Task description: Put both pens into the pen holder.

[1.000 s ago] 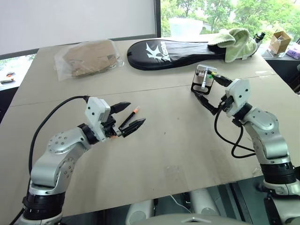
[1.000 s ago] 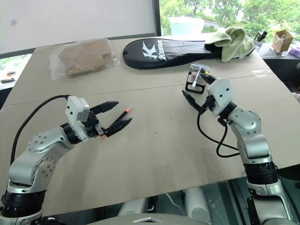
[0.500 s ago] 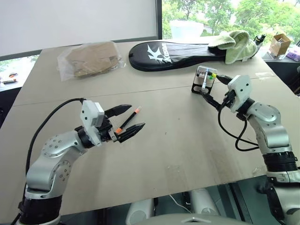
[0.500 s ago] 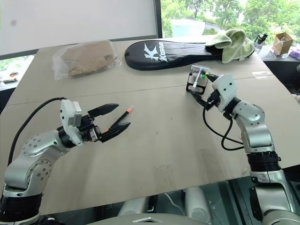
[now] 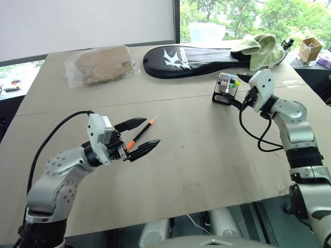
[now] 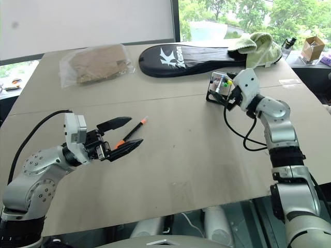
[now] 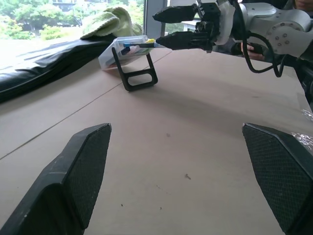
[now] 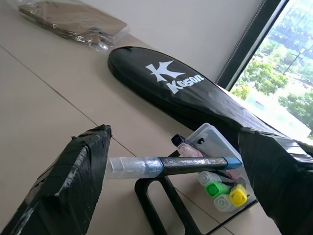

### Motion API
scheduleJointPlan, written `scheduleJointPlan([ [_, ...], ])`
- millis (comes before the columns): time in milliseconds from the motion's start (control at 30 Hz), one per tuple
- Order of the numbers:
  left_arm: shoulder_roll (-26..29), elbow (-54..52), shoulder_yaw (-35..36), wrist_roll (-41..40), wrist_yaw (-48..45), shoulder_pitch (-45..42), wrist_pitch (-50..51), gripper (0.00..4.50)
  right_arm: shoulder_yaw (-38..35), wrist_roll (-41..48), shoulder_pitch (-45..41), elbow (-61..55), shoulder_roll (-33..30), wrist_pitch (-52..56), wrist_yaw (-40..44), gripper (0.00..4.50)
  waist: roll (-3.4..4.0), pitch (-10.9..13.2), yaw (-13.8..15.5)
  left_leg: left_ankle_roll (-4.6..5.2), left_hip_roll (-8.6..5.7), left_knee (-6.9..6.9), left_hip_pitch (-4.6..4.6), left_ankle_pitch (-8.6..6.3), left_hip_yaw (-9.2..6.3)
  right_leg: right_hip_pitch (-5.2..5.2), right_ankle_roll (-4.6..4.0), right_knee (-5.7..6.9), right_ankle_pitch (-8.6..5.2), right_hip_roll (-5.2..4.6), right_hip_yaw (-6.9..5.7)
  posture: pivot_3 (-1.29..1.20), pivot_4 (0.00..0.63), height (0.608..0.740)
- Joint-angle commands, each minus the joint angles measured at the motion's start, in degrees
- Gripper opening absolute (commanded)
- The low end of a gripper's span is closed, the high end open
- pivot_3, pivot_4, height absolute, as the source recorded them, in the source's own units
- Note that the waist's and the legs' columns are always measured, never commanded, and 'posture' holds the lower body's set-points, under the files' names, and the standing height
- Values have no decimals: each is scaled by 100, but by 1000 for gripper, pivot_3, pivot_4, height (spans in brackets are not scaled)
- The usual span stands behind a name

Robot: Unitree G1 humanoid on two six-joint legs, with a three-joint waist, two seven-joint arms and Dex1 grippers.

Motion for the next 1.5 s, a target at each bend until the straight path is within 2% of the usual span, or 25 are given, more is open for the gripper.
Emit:
scheduleJointPlan([
  [33, 16, -252, 64, -83, 7, -47, -88, 4500, -55, -81, -582, 877, -120, -606, 383, 4398, 0, 0, 18, 0, 0, 0, 0, 0, -3, 0, 0, 0, 0, 0, -3, 0, 150, 740],
  [167, -6, -340, 81, -93, 102, -7, -53, 4500, -122, -99, -973, 1475, -152, -966, 590, 4398, 2, 1, 30, 0, 1, -3, -7, 0, -10, -1, 7, -5, 4, 0, -8, 0, 150, 740],
  [333, -30, -475, 33, -37, 239, 101, -28, 4500, -114, -414, -1481, 2516, -178, -1401, 312, 4398, 3, 2, 15, 0, 1, -4, -5, 0, -2, -1, 6, -8, 3, -2, -1, 0, 150, 740],
  [467, 18, -434, 68, 209, 686, 121, 147, 4500, -384, 70, -1411, 2136, -107, -1158, 753, 4398, 4, 3, 15, 0, 2, -4, -4, 0, -7, -1, 2, -4, 1, 0, -3, 0, 150, 740],
  [533, 73, -471, 48, 382, 988, 142, 333, 4500, -450, 523, -990, 1254, -125, -585, 1179, 4398, 5, 3, 19, 0, 5, -5, -4, 0, -11, -1, 8, -3, 5, 0, -4, 0, 150, 740],
  [633, 344, -581, -13, 692, 1863, -5, 1348, 4500, -307, 1211, 569, -1432, -389, 579, 1454, 4398, 2, 0, 88, 0, 7, -6, -7, -1, -30, 2, 15, -2, 8, -2, -22, 0, 150, 740],
  [700, 542, -546, -56, 549, 2013, -231, 1980, 4500, -271, 1591, 1475, -2940, -606, 1410, 1273, 4398, 13, 7, 145, 4, 5, -8, -17, -4, -53, 1, 20, -1, 5, -10, -48, 0, 150, 740],
  [833, 806, -395, -96, 410, 2200, -709, 2921, 4500, -362, 1883, 2758, -5074, -793, 2678, 416, 4398, 25, 14, 142, 4, -3, -6, -22, -4, -47, -5, 22, 1, 4, -17, -47, 0, 150, 740],
  [867, 953, -363, -224, 513, 2288, -841, 3206, 4500, -353, 2211, 3035, -5564, -883, 3166, 296, 4398, 24, 15, 130, 4, -2, -5, -17, -5, -45, -2, 22, 0, 3, -15, -46, 0, 150, 740],
  [1000, 1545, -50, -1095, 748, 2187, -1571, 4231, 4500, -127, 1924, 3467, -6733, -1222, 4225, -539, 4398, 14, 9, 78, 4, -3, 2, -4, -4, -46, 9, 24, 4, -26, -7, -45, 0, 150, 740],
  [1067, 1714, 272, -1602, 912, 2084, -1931, 4514, 4500, -187, 2352, 3406, -6787, -1059, 4639, -717, 4398, 2, 3, 41, 3, -4, 5, 6, -3, -44, 20, 24, 4, -26, -3, -44, 0, 150, 740],
  [1167, 1808, 693, -2329, 1368, 1981, -2195, 4377, 4500, -248, 2624, 3282, -6826, -730, 5067, -1159, 4398, -6, 5, 18, 4, -3, 6, 9, -3, -40, 23, 24, 3, -26, 2, -39, 0, 150, 740],
  [1200, 1789, 801, -2492, 1504, 1969, -2242, 4284, 3979, -250, 2682, 3257, -6850, -656, 5165, -1260, 4500, -7, 5, 24, 3, -4, 3, 5, -3, -36, 14, 24, 3, -26, 3, -36, 0, 150, 740],
  [1233, 1720, 915, -2588, 1600, 1968, -2284, 4209, 3953, -242, 2721, 3241, -6882, -575, 5269, -1386, 4500, -3, 2, 38, 3, -4, 3, 2, -3, -37, 13, 23, 4, -26, 3, -36, 0, 150, 740],
  [1267, 1660, 1000, -2627, 1646, 1948, -2311, 4147, 3669, -238, 2756, 3224, -6909, -503, 5364, -1517, 4500, -1, 0, 58, 3, -3, 1, 4, -3, -39, 14, 23, 4, -24, 0, -35, 0, 150, 740],
  [1367, 1545, 1154, -2615, 1726, 1868, -2302, 3942, 2131, -400, 3044, 3169, -6854, -94, 5720, -2015, 4500, 5, -5, 107, 3, -3, 0, 4, -3, -44, 17, 14, 3, -22, -5, -36, 0, 150, 740],
  [1500, 1304, 1268, -2201, 1658, 1597, -2139, 3082, 792, -622, 3451, 2809, -6442, 569, 6370, -2702, 4500, 8, -10, 84, 4, 0, 5, 13, -2, -40, 24, 23, 4, -26, -3, -32, 0, 150, 740],
])
